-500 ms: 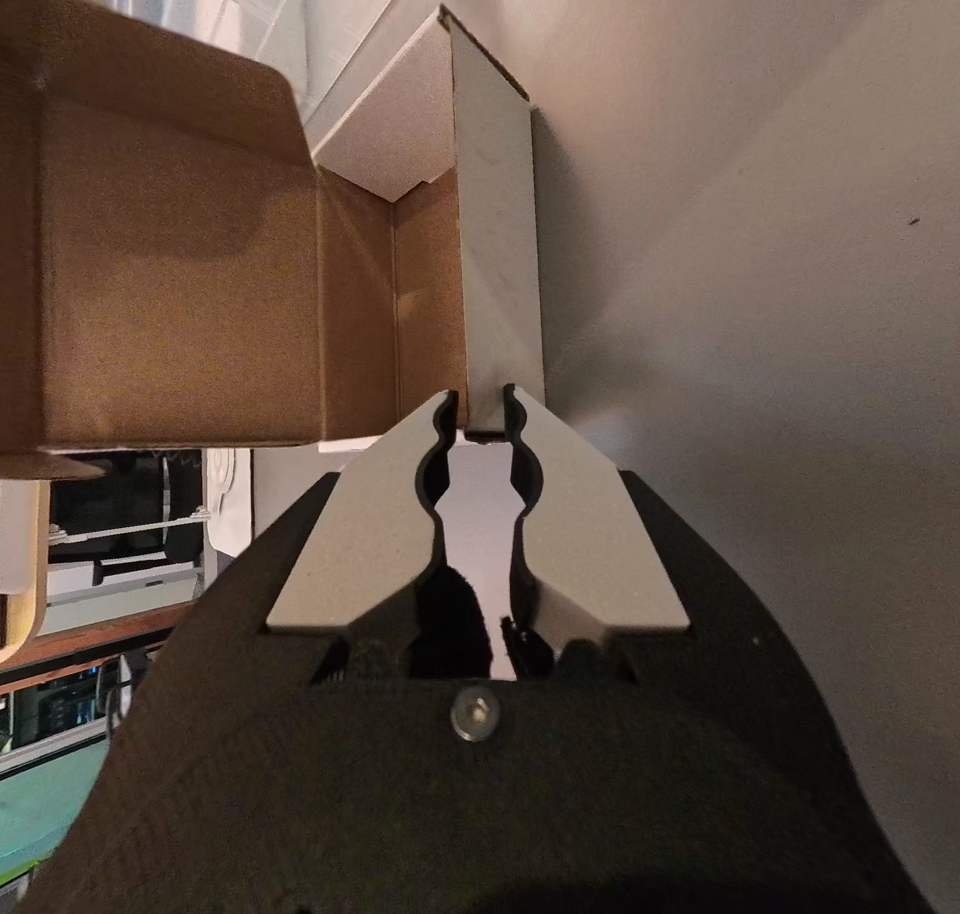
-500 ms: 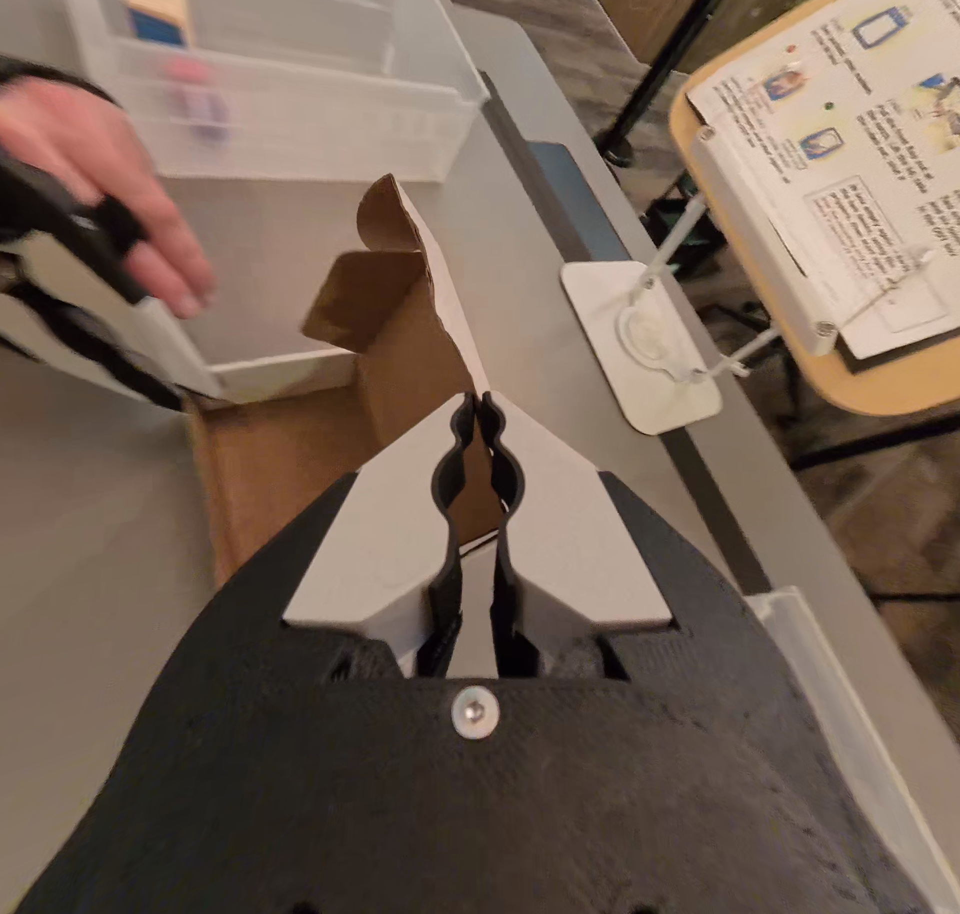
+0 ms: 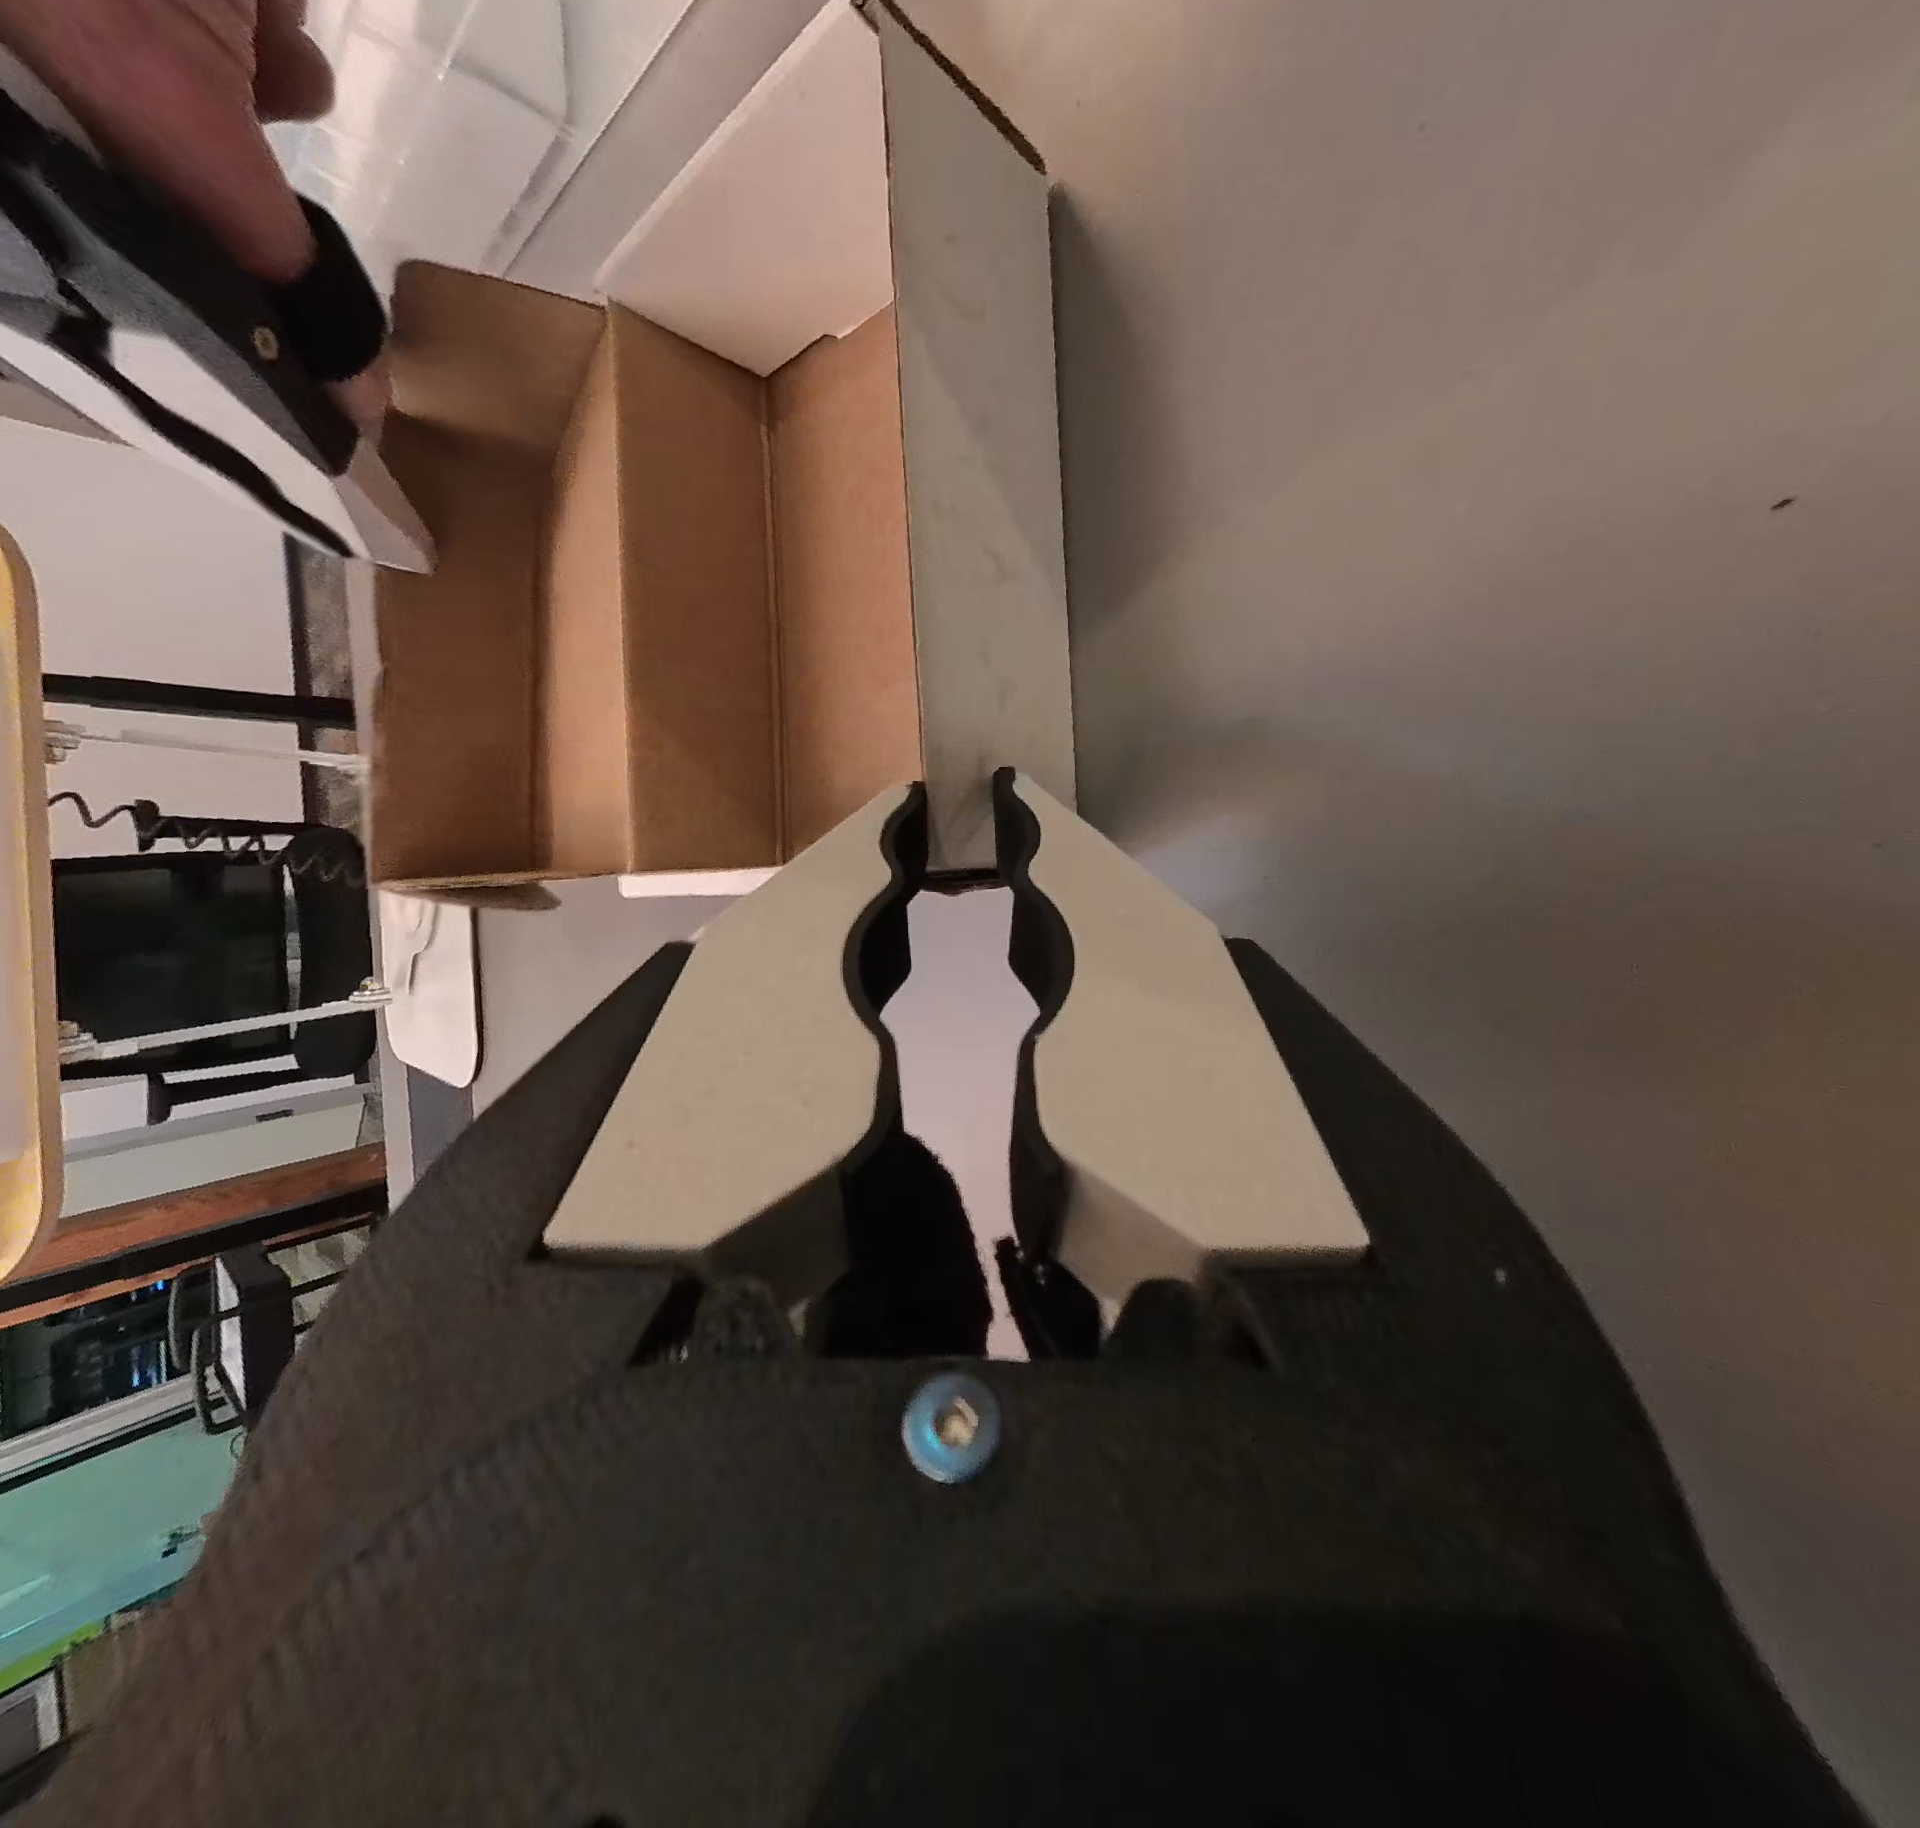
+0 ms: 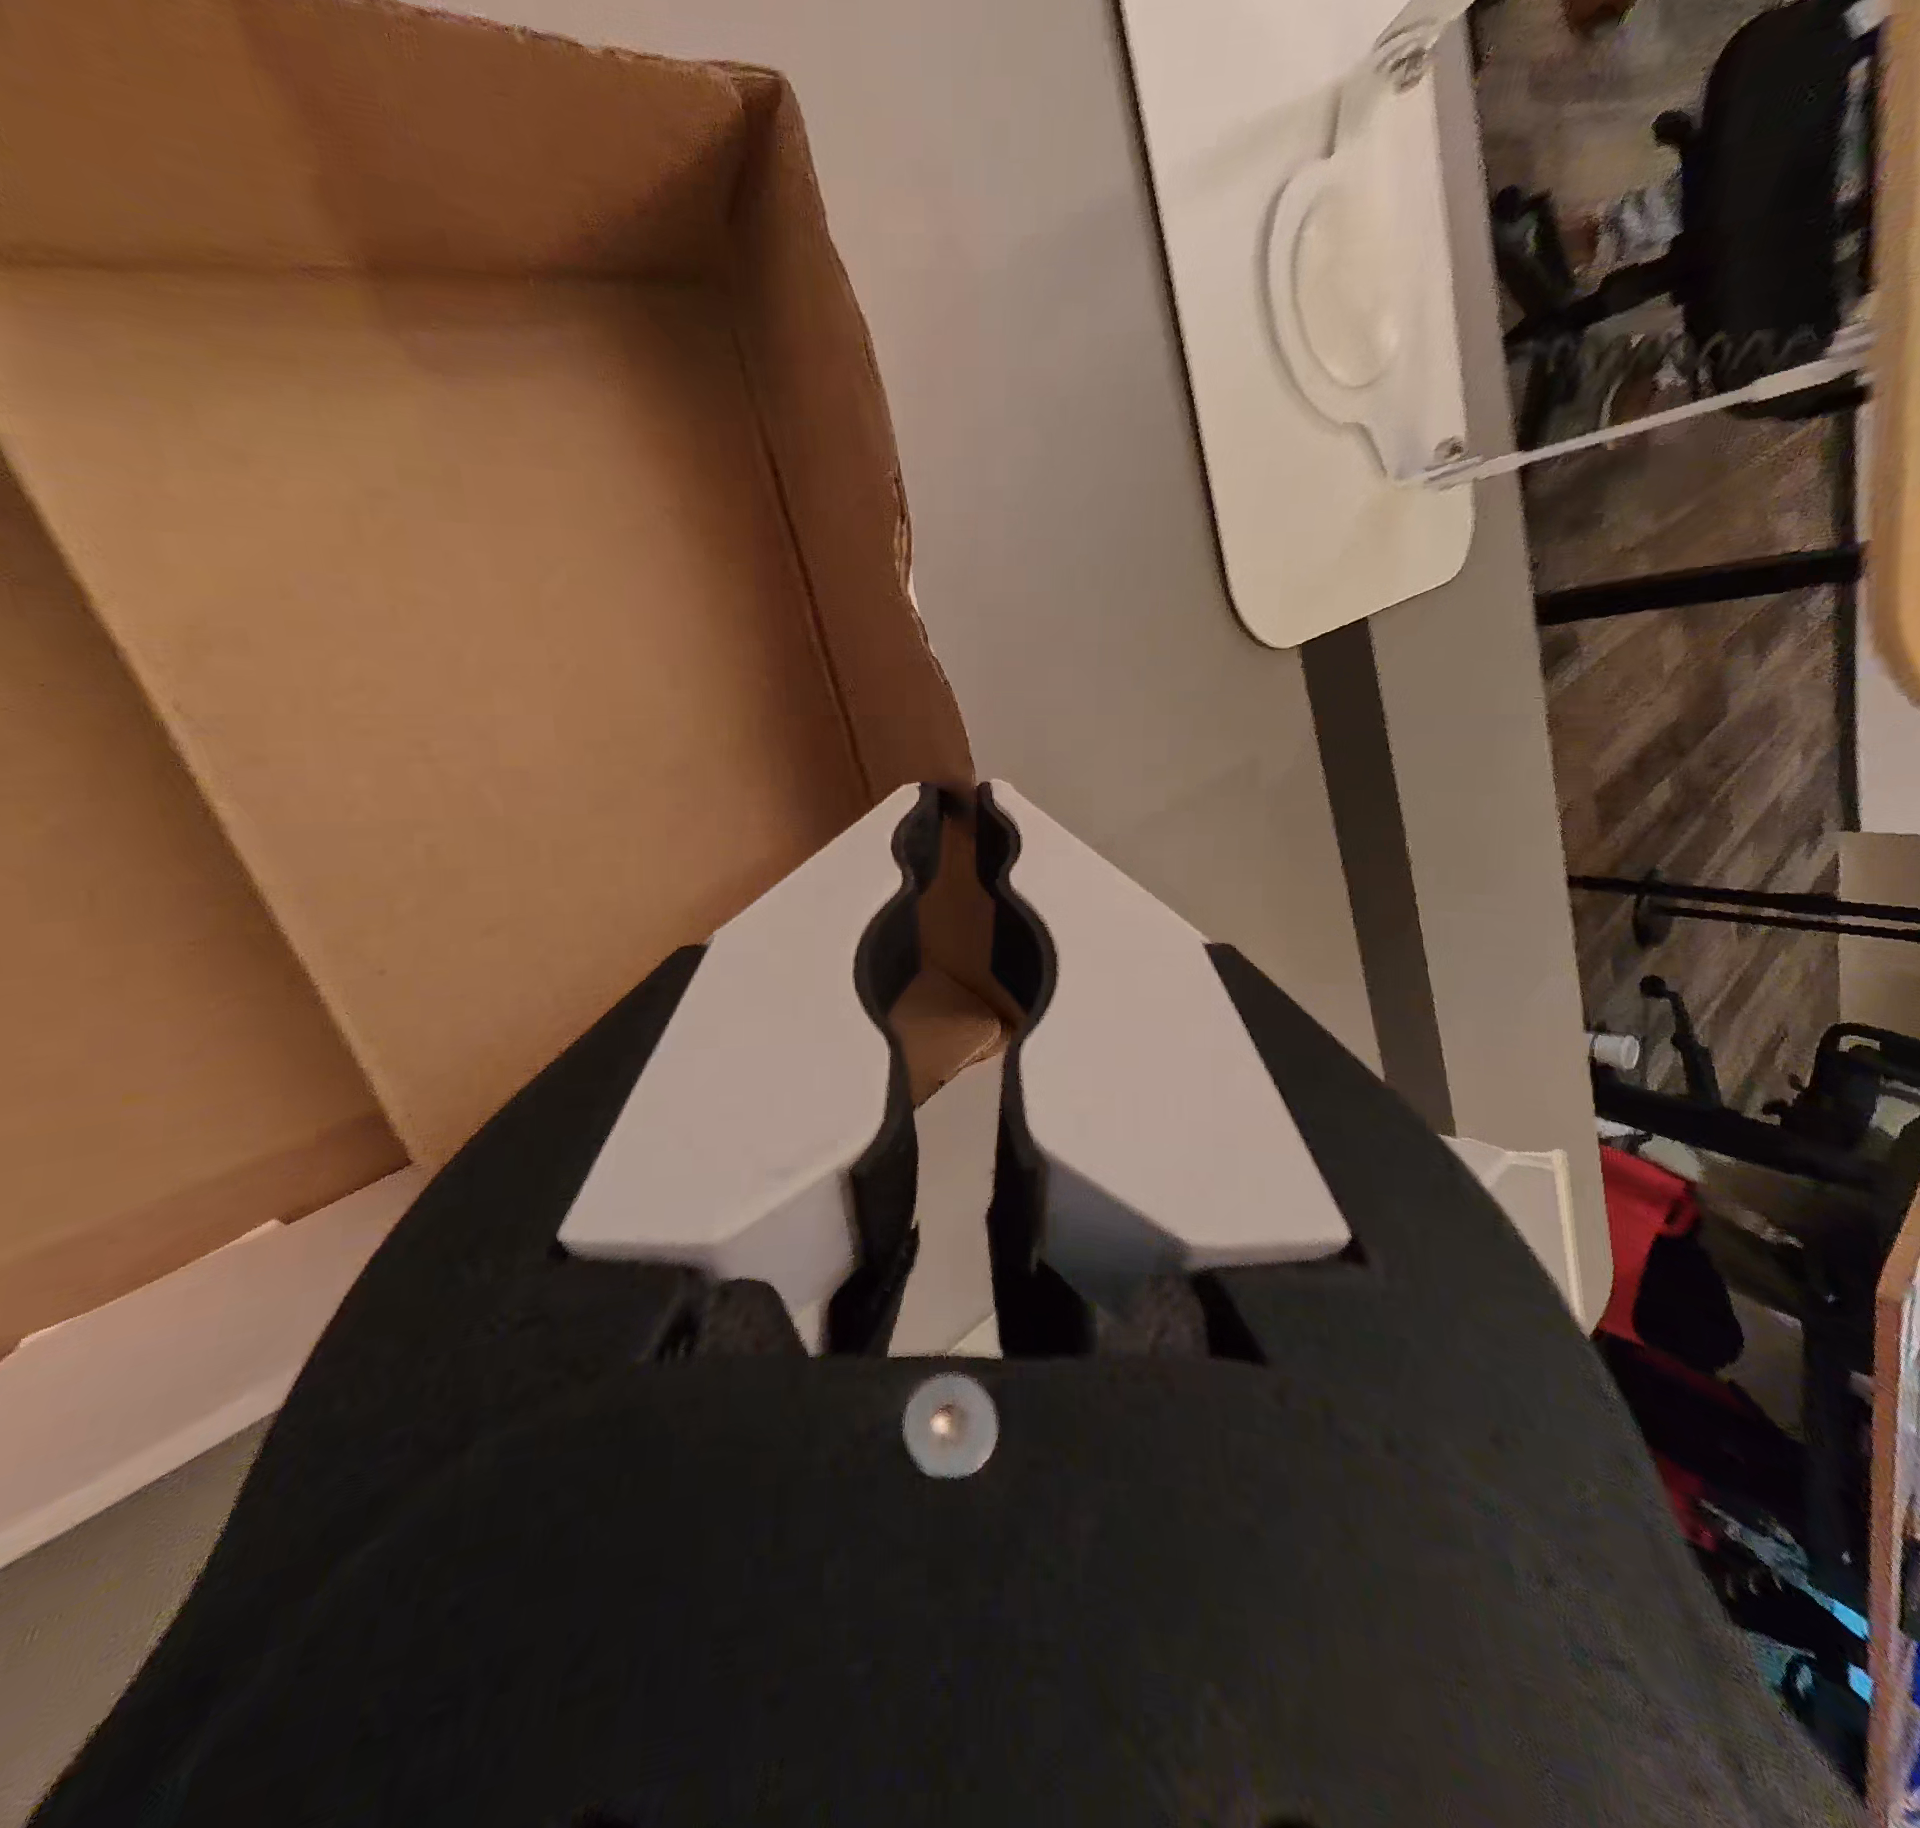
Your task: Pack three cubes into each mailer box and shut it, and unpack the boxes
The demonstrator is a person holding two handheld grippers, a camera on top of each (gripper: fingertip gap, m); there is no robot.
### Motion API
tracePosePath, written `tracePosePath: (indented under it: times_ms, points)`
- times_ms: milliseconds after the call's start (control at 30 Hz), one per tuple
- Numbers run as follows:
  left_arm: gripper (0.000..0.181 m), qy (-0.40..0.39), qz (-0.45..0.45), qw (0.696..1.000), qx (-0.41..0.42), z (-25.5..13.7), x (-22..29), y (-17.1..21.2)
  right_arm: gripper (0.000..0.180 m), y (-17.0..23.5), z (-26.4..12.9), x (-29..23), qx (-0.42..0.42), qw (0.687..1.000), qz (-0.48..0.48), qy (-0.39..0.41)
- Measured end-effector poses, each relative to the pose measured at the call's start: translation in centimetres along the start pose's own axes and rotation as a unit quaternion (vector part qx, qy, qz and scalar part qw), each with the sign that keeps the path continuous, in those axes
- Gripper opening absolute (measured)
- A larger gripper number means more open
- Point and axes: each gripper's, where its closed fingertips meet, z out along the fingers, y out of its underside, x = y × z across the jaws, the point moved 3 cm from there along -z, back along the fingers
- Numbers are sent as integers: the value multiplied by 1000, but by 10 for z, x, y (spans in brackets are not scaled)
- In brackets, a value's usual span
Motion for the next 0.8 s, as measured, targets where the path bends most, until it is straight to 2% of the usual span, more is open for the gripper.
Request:
tracePosePath:
  times_ms: [167,267,500,567,800]
  points:
    - [9,22,-13,999,-31,-1,-1,2,6,19,17,-12,-88,994,-32,-64]
    - [8,41,-10,998,-49,0,-1,0,6,17,21,-11,-92,993,-33,-67]
    - [5,65,-45,995,-60,-1,1,-3,7,9,16,-9,-64,997,-34,-39]
    - [3,82,-63,992,-68,-2,2,-5,6,11,10,-15,-64,995,-19,-74]
    - [0,130,-101,984,-69,0,4,-12,18,-9,-25,-7,-11,997,-9,-74]
